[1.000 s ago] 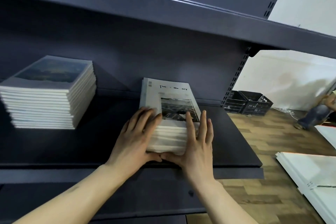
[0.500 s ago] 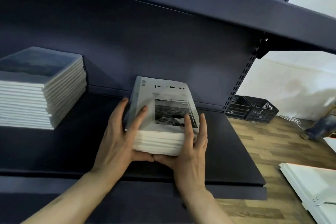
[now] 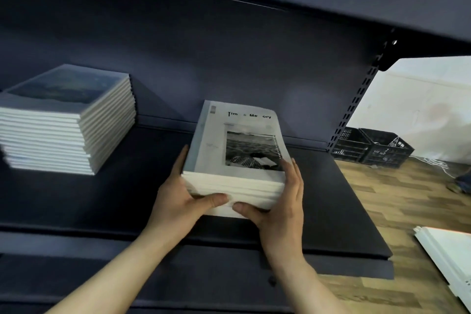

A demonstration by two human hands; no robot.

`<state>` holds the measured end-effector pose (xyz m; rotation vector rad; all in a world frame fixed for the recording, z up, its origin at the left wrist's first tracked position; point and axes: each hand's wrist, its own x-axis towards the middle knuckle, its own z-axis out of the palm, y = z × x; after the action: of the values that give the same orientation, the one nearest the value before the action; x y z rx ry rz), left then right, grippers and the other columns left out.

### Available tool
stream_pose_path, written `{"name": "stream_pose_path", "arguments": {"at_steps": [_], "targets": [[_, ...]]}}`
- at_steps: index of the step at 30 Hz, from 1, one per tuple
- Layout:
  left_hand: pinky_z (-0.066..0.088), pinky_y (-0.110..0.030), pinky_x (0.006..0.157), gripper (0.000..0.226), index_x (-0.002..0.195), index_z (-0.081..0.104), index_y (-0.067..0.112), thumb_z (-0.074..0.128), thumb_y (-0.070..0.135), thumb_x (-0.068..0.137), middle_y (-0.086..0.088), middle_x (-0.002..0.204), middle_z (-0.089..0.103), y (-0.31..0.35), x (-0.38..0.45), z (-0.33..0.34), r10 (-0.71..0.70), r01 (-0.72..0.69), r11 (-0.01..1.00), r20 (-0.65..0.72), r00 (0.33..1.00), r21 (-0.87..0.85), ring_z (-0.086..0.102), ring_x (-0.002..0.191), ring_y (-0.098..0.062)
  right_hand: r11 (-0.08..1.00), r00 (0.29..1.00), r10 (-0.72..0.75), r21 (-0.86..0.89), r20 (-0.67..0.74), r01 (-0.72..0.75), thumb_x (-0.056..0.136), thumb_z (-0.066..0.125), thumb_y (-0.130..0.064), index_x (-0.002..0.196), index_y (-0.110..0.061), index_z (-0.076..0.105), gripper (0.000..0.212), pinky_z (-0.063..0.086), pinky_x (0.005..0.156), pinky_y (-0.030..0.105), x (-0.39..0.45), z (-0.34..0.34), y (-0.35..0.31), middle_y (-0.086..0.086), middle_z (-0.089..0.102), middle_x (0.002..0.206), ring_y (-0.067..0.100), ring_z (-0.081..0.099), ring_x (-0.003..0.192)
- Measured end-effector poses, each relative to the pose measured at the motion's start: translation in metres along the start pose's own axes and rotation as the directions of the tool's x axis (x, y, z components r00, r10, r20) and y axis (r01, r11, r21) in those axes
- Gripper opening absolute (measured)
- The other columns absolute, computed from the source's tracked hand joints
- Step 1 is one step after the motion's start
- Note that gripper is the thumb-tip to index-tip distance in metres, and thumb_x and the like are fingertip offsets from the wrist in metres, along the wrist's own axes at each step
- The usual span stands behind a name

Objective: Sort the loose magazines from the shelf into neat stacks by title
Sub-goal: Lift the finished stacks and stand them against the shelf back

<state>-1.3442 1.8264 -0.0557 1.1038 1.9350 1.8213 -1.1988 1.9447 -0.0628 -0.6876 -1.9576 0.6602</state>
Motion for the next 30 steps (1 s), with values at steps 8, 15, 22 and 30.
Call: {"name": "stream_pose_path", "arguments": {"at_steps": [8,15,22,30], "targets": [[0.048,-0.007,0.084,0.132,0.154,0.008,0.039,0.09,0.037,0.05,0.023,0.122,0.062,0.011,-0.004,-0.001,-0.096,0.097,0.99,0.017,0.995,-0.105,0.058,0.109,0.011,0.942,0.989,0.144,0.308,-0.011,-0.134,0.077,0.066,-0.062,0.154,-0.043,-0.001,0.104,0.044,0.087,0.005,-0.005,-0.008,-0.001,-0.001,0.044,0.15,0.005,0.062,0.112],[0.043,-0.008,0.089,0.103,0.152,0.021,0.041,0.072,0.061,0.064,0.031,0.119,0.058,0.008,0.0,0.002,-0.08,0.078,0.995,-0.03,0.996,-0.061,0.052,0.107,0.02,0.918,0.959,0.279,0.309,-0.058,-0.248,0.093,0.049,-0.05,0.143,-0.037,0.038,0.053,0.044,0.08,0.003,-0.004,0.0,-0.005,-0.008,0.065,0.122,-0.01,0.061,0.103],[0.044,-0.002,0.082,0.11,0.154,0.022,0.034,0.084,0.05,0.064,0.032,0.114,0.062,0.001,0.002,-0.003,-0.059,0.06,0.994,0.014,0.998,-0.093,0.055,0.107,0.017,0.906,0.956,0.285,0.346,-0.073,-0.244,0.078,0.079,-0.044,0.151,-0.029,0.037,0.085,0.039,0.08,-0.001,-0.002,-0.004,-0.004,-0.029,0.064,0.106,-0.02,0.058,0.099],[0.051,-0.013,0.087,0.095,0.14,0.046,0.029,0.087,0.037,0.055,0.03,0.107,0.067,-0.002,0.003,-0.011,-0.101,0.1,0.995,0.116,0.988,0.02,0.063,0.102,0.008,0.947,0.97,0.226,0.254,-0.089,-0.198,0.07,0.083,-0.044,0.132,-0.016,0.06,0.072,0.04,0.073,-0.001,-0.001,-0.006,0.002,-0.028,0.067,0.096,-0.022,0.059,0.091]]}}
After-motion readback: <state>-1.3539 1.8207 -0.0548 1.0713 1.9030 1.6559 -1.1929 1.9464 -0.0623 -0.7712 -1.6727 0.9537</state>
